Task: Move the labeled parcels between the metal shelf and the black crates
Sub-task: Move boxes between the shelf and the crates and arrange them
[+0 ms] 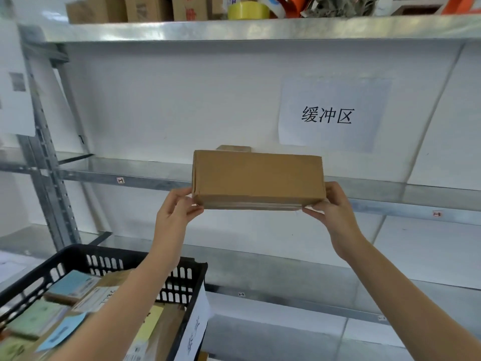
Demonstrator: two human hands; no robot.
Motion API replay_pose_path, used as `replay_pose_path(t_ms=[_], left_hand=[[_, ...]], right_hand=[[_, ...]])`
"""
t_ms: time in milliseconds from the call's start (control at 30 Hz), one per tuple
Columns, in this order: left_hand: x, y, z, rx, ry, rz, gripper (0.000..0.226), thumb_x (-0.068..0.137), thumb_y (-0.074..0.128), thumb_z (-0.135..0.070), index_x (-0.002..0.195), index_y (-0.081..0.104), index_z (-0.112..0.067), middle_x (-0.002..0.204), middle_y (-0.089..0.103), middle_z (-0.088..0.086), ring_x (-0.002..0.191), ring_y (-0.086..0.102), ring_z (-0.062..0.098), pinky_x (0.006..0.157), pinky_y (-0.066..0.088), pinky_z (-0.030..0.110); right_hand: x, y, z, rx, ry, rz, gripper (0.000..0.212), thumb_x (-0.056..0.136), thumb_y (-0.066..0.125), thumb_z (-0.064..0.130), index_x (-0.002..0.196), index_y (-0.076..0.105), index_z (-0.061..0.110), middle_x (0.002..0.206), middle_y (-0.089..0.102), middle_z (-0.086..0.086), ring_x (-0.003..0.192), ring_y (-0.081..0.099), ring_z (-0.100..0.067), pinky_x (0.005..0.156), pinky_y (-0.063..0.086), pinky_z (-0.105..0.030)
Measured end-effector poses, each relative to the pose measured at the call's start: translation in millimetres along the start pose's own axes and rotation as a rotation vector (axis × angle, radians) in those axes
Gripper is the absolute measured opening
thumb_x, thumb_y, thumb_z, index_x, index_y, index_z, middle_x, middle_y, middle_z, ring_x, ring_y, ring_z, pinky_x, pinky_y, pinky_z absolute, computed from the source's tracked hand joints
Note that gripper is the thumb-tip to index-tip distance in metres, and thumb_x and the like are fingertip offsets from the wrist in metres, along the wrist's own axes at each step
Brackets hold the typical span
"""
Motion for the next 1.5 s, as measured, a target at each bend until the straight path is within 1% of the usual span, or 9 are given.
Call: replay_pose_path(t_ms=[133, 233, 367, 467, 633, 733, 967, 1267, 1500], left_hand=[[-6, -22, 6, 0.037, -0.027, -0.045, 0.027, 0.102, 0.038, -0.013, 0.087, 0.059, -0.02, 0.094, 0.075, 0.0, 0.089, 0.073, 0.014, 0.087, 0.051, 0.028], [-11, -33, 11, 0.025, -0.054, -0.04, 0.033, 0.101, 0.037, -0.012, 0.076, 0.055, -0.022, 0.082, 0.073, -0.004, 0.077, 0.069, 0.011, 0.071, 0.051, 0.02], [-16, -51, 20, 0.003, -0.122, -0.09, 0.034, 0.102, 0.042, -0.019, 0.069, 0.051, -0.022, 0.077, 0.071, -0.005, 0.078, 0.068, 0.012, 0.074, 0.05, 0.025], [-24, -68, 29, -0.018, -0.181, -0.104, 0.029, 0.101, 0.05, -0.037, 0.087, 0.059, -0.013, 0.091, 0.075, -0.003, 0.088, 0.072, 0.015, 0.087, 0.051, 0.031], [-45, -102, 36, 0.044, -0.265, -0.132, 0.068, 0.069, 0.067, -0.071, 0.105, 0.062, -0.013, 0.096, 0.074, -0.001, 0.091, 0.072, 0.018, 0.081, 0.056, 0.037], [-59, -128, 36, 0.074, -0.247, -0.199, 0.057, 0.065, 0.075, -0.064, 0.086, 0.058, -0.014, 0.095, 0.066, 0.007, 0.077, 0.068, 0.014, 0.056, 0.055, 0.027], [-87, -189, 26, 0.146, -0.168, -0.37, 0.037, 0.068, 0.074, -0.06, 0.081, 0.062, -0.028, 0.095, 0.07, -0.017, 0.086, 0.069, 0.007, 0.063, 0.054, 0.021], [-139, -264, -2, 0.223, -0.129, -0.617, 0.042, 0.085, 0.07, -0.045, 0.098, 0.06, -0.006, 0.083, 0.07, -0.016, 0.077, 0.067, -0.002, 0.061, 0.049, 0.012], [-200, -328, -34, 0.333, -0.159, -0.838, 0.031, 0.089, 0.065, -0.045, 0.094, 0.063, -0.014, 0.078, 0.069, -0.017, 0.075, 0.066, -0.005, 0.061, 0.048, 0.011]], right_hand=[[-6, 14, -15, 0.103, 0.105, 0.066, 0.038, 0.088, 0.033, -0.009, 0.075, 0.057, 0.018, 0.079, 0.066, 0.007, 0.074, 0.06, -0.015, 0.066, 0.058, -0.033], [-7, 25, -23, 0.199, 0.209, 0.056, 0.026, 0.101, 0.043, 0.022, 0.089, 0.066, 0.024, 0.085, 0.065, 0.01, 0.075, 0.051, -0.014, 0.049, 0.049, -0.026], [-8, 42, -41, 0.169, 0.298, 0.149, 0.048, 0.091, 0.063, 0.053, 0.128, 0.06, 0.021, 0.12, 0.067, 0.0, 0.108, 0.063, -0.017, 0.085, 0.057, -0.04], [-16, 56, -52, 0.145, 0.299, 0.218, 0.072, 0.073, 0.075, 0.052, 0.124, 0.055, 0.007, 0.125, 0.064, -0.012, 0.103, 0.062, -0.02, 0.074, 0.051, -0.035], [-25, 94, -70, 0.128, 0.297, 0.374, 0.061, 0.08, 0.073, 0.05, 0.132, 0.058, 0.022, 0.128, 0.067, -0.005, 0.111, 0.064, -0.021, 0.073, 0.051, -0.031], [-31, 125, -79, 0.084, 0.305, 0.534, 0.045, 0.087, 0.066, 0.052, 0.13, 0.062, 0.037, 0.127, 0.069, 0.002, 0.112, 0.066, -0.019, 0.079, 0.052, -0.032], [-50, 202, -89, 0.045, 0.366, 0.69, 0.054, 0.074, 0.065, 0.066, 0.124, 0.063, 0.047, 0.113, 0.075, 0.008, 0.098, 0.074, -0.013, 0.078, 0.057, -0.033], [-82, 310, -93, 0.104, 0.434, 0.884, 0.06, 0.066, 0.075, 0.063, 0.12, 0.068, 0.039, 0.109, 0.077, 0.002, 0.097, 0.074, -0.019, 0.063, 0.059, -0.031], [-142, 402, -96, 0.155, 0.497, 1.139, 0.055, 0.072, 0.075, 0.059, 0.122, 0.067, 0.037, 0.11, 0.076, -0.002, 0.095, 0.075, -0.021, 0.067, 0.061, -0.034]])
Point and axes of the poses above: each hand's wrist, its own x-axis towards the middle knuckle, its own y-axis out of the palm, z = x × y, the point moved 4 cm from there along x, towards the middle knuckle
